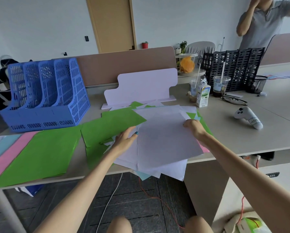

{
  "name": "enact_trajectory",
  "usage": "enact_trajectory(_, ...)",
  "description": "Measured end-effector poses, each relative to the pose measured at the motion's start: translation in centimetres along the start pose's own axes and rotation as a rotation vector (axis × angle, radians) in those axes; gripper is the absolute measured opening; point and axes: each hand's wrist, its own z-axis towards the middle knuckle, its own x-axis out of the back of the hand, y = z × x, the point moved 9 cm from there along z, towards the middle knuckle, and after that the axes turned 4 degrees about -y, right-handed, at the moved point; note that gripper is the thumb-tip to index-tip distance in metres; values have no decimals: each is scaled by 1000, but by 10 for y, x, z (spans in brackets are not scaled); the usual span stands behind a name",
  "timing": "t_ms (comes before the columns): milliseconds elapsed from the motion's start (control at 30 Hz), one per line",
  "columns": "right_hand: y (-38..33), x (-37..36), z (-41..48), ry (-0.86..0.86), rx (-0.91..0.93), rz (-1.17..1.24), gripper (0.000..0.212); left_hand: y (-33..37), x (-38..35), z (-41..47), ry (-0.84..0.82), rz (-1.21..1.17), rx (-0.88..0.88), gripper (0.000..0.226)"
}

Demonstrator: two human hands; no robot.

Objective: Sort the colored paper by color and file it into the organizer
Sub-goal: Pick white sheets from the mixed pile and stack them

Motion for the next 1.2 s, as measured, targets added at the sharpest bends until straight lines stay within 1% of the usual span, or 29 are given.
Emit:
enact_trajectory(33, -2, 1, -1, -16, -7, -67, 12, 6, -1, 0, 3, 23, -35, 44)
enact_trajectory(100, -5, 1, -3, -74, -29, -262, 19, 12, -7, 1, -15, 40, -78, 43)
enact_trajectory(200, -11, -8, -5, -150, -9, -535, 29, 10, -14, 3, -45, -61, -101, 45)
enact_trajectory(267, -12, -16, -4, -185, 23, -681, 30, 7, -12, 3, 16, -138, -102, 44)
enact_trajectory(333, -10, -25, 0, -201, 53, -779, 30, 8, -4, 0, 110, -143, -141, 42)
enact_trajectory(400, -11, -36, 5, -224, 94, -851, 31, 10, 3, -3, 173, -83, -190, 40)
enact_trajectory(533, -29, -61, 8, -228, 276, -971, 21, 12, 11, -9, 222, 21, -244, 38)
enact_trajectory(633, -43, -76, 10, -174, 383, -924, 22, 13, 9, -17, 223, 136, -252, 37)
enact_trajectory(700, -44, -86, 10, -176, 405, -903, 22, 11, 5, -24, 223, 252, -240, 40)
enact_trajectory(733, -42, -90, 11, -182, 377, -887, 26, 10, 0, -27, 203, 326, -224, 43)
enact_trajectory(833, -30, -89, 20, -181, 177, -858, 50, 1, -16, -31, 121, 514, -138, 47)
enact_trajectory(867, -28, -87, 22, -181, 127, -849, 49, 1, -19, -33, 122, 548, -127, 47)
enact_trajectory(933, -30, -84, 25, -191, 67, -813, 41, 2, -20, -32, 138, 576, -117, 47)
enact_trajectory(1033, -25, -90, 28, -312, -17, -783, 43, -6, -24, -33, 135, 574, -113, 46)
enact_trajectory(1133, -17, -105, 28, -474, -120, -637, 48, -8, -23, -30, 141, 581, -128, 50)
enact_trajectory(1167, -16, -108, 29, -490, -125, -613, 52, -7, -22, -30, 156, 562, -138, 54)
enact_trajectory(1200, -17, -110, 29, -489, -112, -601, 51, -4, -20, -32, 181, 537, -157, 56)
